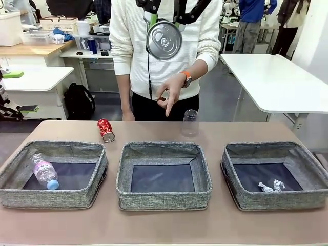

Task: Sort the waste into the appropriate baskets.
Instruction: Place the picked waste into the Fabric basket indicated by the person.

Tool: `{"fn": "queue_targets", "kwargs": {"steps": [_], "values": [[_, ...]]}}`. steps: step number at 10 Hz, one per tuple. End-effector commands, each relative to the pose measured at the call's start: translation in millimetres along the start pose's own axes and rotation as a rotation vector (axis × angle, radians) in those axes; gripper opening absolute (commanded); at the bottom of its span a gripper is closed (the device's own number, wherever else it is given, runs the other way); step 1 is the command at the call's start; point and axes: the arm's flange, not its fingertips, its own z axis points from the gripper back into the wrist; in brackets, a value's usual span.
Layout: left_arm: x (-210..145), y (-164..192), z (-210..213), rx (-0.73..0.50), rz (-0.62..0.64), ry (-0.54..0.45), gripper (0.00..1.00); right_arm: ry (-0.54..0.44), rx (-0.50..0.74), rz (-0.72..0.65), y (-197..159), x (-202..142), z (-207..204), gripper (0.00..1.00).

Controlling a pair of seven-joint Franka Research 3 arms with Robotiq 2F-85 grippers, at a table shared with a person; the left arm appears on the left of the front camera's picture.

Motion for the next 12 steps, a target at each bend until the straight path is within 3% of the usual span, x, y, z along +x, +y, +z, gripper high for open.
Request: {"fn": "queue_targets", "kwargs": {"steps": [1,3,4,7,9,12], "values": [[-1,-1,1,-0.017,-0.017,0.004,1.0,0.0,-0.003,0.0,-1,-2,1,0.32],[-1,-1,1,-0.017,-0.017,0.004,1.0,0.0,0.0,0.0,0,0,0,0.32],[-1,-1,1,-0.017,-0.017,0.004,1.0,0.003,-0.018,0.044,-6,2,-19,0.32],[-1,-1,1,-0.017,-0.017,0.004,1.0,0.025,0.028,0.195,-32,10,-99,0.32],[-1,-1,1,-0.017,-0.017,0.004,1.0,0.075,0.091,0.243,-52,27,-160,0.32],[-1,-1,1,-0.017,-0.017,0.004,1.0,0.069,0.054,0.236,-76,66,-243,0.32]]}}
